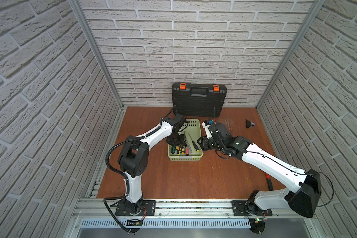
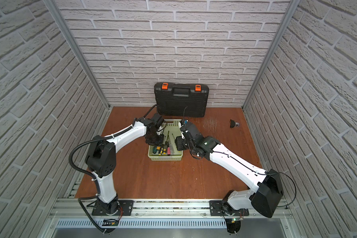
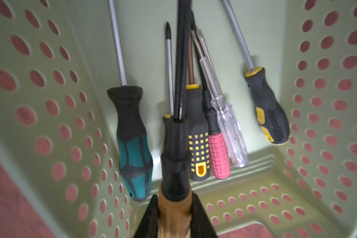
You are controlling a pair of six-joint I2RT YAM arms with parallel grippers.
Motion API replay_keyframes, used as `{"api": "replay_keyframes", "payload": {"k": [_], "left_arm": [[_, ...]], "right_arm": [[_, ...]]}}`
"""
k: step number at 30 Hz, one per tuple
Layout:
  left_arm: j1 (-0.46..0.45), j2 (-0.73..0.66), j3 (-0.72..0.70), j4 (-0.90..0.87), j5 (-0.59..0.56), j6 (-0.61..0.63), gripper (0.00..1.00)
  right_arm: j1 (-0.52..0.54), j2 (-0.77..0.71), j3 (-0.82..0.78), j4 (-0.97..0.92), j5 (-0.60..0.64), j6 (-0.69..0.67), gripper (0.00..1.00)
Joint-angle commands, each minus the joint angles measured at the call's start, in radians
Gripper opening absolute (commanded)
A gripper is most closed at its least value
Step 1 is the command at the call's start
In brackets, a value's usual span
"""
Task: Put the screwdriver in the bin
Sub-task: Place the screwdriver in the bin.
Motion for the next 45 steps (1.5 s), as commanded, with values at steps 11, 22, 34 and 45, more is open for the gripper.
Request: {"api": "replay_keyframes", "payload": {"k": [11,22,34,45], "left_arm": [[0.002,0.054,-0.047,0.044,-0.008,0.010,0.12],[0.001,0.022,-0.062,0.050,-0.010,0.015,0.41],[0.017,-0.230,-0.082,0.039,0.004,-0.001,0.51],[0.205,-0.523,-0.288,0.205,0.001,0.004,0.78]], "right_arm": [[0.002,0.039,-0.018,0.057,-0.031,0.016,0.39],[0.002,0.028,-0.031,0.053,-0.028,0.023,0.37],[0.003,0.006,-0.020,0.020,0.015,0.016,0.37],[-0.001,-0.005,0.046,-0.021,0.236,-0.101,0.48]]}}
